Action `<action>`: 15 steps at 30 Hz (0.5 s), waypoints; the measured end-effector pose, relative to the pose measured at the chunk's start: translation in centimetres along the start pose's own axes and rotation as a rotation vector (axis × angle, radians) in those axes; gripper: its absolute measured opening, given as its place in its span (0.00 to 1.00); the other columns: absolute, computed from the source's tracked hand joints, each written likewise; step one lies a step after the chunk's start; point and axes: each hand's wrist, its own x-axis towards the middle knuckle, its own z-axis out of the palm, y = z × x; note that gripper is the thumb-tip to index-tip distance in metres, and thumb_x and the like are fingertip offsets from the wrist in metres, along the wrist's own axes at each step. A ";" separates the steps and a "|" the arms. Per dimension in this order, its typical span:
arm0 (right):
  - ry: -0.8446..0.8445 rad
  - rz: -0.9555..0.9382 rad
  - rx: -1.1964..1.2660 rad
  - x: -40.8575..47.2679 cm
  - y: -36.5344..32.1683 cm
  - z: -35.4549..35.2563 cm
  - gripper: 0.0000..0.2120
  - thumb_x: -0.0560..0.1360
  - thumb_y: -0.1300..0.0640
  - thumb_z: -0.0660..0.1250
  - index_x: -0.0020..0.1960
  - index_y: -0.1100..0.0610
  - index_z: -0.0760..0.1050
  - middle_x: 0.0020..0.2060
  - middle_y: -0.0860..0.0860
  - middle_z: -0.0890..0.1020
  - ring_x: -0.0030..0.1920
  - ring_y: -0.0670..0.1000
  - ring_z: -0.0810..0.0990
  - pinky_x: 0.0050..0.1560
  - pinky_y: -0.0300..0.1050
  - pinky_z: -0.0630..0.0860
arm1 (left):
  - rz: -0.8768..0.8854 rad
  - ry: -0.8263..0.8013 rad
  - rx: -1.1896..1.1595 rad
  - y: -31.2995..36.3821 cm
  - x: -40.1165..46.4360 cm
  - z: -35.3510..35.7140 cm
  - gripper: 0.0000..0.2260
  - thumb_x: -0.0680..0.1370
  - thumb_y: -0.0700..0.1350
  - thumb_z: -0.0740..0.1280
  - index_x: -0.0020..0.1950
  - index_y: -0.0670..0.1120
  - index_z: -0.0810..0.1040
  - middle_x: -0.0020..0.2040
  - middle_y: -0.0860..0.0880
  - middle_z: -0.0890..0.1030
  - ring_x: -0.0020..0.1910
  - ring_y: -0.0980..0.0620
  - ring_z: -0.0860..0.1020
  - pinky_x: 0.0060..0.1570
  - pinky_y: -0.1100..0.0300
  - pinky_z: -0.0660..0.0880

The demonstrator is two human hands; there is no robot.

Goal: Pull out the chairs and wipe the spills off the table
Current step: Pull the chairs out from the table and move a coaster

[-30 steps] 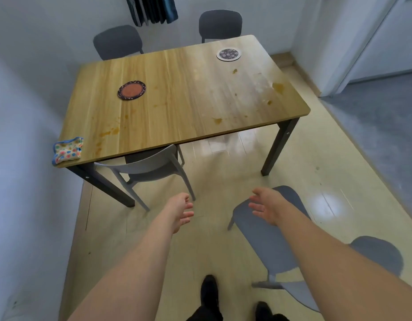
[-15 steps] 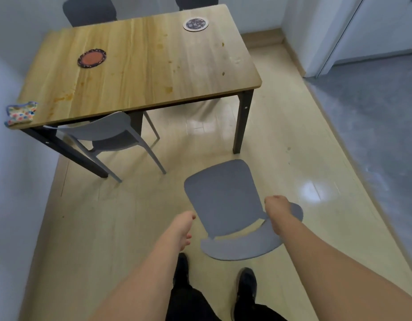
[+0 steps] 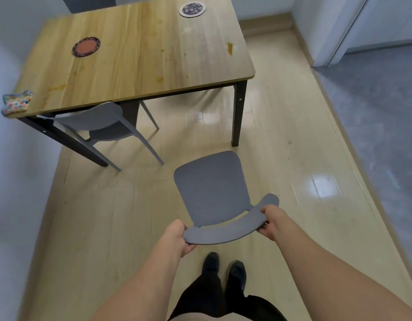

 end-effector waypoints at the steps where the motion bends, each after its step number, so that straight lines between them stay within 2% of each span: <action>1: -0.030 -0.004 0.000 -0.3 -0.5 0.0 0.19 0.80 0.69 0.51 0.70 0.69 0.64 0.67 0.64 0.73 0.66 0.63 0.73 0.61 0.55 0.71 | 0.007 0.007 -0.016 0.6 0.1 0.0 0.08 0.81 0.36 0.57 0.44 0.36 0.71 0.39 0.42 0.77 0.34 0.43 0.76 0.17 0.57 0.73; 2: -0.052 -0.023 -0.010 -0.5 -1.3 0.2 0.18 0.80 0.69 0.52 0.70 0.68 0.64 0.66 0.63 0.74 0.65 0.64 0.74 0.58 0.56 0.72 | 0.007 0.018 -0.030 1.5 -0.1 0.1 0.07 0.82 0.38 0.60 0.47 0.35 0.72 0.39 0.41 0.77 0.34 0.44 0.75 0.19 0.56 0.73; 4: -0.085 -0.058 -0.019 -0.8 -2.9 1.0 0.18 0.80 0.69 0.53 0.69 0.68 0.64 0.63 0.63 0.75 0.64 0.64 0.74 0.59 0.56 0.73 | 0.004 0.045 -0.047 3.2 0.4 0.3 0.07 0.81 0.40 0.64 0.53 0.37 0.73 0.40 0.42 0.76 0.35 0.46 0.75 0.27 0.54 0.72; 6: -0.121 -0.081 -0.043 -0.9 -4.6 2.1 0.16 0.81 0.69 0.53 0.67 0.69 0.65 0.54 0.62 0.78 0.62 0.63 0.75 0.64 0.56 0.72 | 0.031 0.024 -0.069 4.9 0.7 0.6 0.05 0.80 0.39 0.64 0.50 0.37 0.72 0.40 0.43 0.75 0.35 0.47 0.74 0.30 0.57 0.70; 8: -0.172 -0.085 -0.077 -0.7 -6.2 3.3 0.09 0.81 0.68 0.53 0.56 0.69 0.70 0.42 0.59 0.77 0.54 0.61 0.78 0.66 0.57 0.70 | 0.073 0.010 -0.129 6.5 1.0 1.1 0.05 0.80 0.38 0.62 0.45 0.38 0.71 0.40 0.43 0.75 0.35 0.48 0.74 0.31 0.57 0.70; 9: -0.186 -0.087 -0.082 -0.7 -7.1 4.1 0.08 0.81 0.67 0.53 0.48 0.68 0.71 0.39 0.58 0.76 0.49 0.60 0.78 0.67 0.57 0.70 | 0.095 0.004 -0.157 7.4 1.2 1.4 0.05 0.79 0.37 0.61 0.45 0.39 0.71 0.39 0.43 0.75 0.35 0.48 0.75 0.32 0.56 0.71; 11: -0.199 -0.109 -0.127 -0.4 -9.0 5.8 0.11 0.81 0.66 0.54 0.41 0.64 0.68 0.38 0.58 0.76 0.40 0.57 0.77 0.66 0.58 0.71 | 0.131 -0.025 -0.207 9.2 1.1 1.8 0.05 0.79 0.39 0.61 0.43 0.40 0.70 0.38 0.43 0.74 0.35 0.47 0.75 0.34 0.54 0.73; 15: -0.208 -0.161 -0.172 0.1 -13.1 10.0 0.10 0.81 0.63 0.57 0.41 0.62 0.69 0.37 0.58 0.76 0.39 0.56 0.77 0.62 0.59 0.74 | 0.176 -0.174 -0.264 13.5 1.8 3.3 0.04 0.78 0.40 0.59 0.46 0.39 0.70 0.42 0.40 0.75 0.42 0.42 0.75 0.52 0.47 0.76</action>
